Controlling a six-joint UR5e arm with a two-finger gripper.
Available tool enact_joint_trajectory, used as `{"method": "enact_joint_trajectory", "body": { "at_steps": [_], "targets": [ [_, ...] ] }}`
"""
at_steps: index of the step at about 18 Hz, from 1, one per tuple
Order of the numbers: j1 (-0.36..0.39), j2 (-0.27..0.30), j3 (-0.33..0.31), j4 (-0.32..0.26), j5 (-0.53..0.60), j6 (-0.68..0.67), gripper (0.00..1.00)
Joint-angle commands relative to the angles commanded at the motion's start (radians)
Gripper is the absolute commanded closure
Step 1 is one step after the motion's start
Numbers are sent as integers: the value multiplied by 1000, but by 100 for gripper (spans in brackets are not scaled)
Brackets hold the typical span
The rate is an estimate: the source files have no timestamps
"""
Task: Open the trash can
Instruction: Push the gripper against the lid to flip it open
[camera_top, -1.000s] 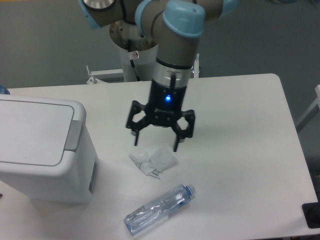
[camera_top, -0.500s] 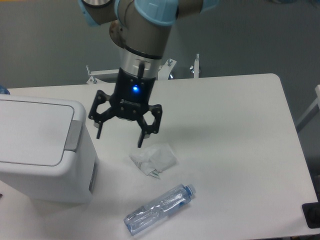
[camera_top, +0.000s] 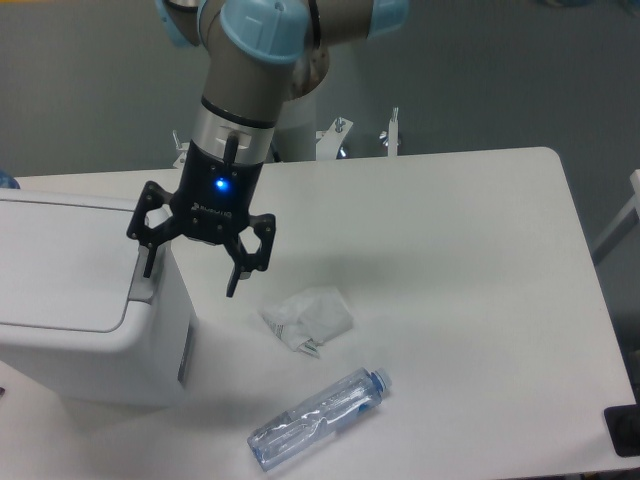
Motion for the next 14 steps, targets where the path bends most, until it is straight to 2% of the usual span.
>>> {"method": "enact_joint_trajectory", "body": {
  "at_steps": [14],
  "targets": [
    [-2, -3, -3, 5, 37, 2, 0]
  ]
}}
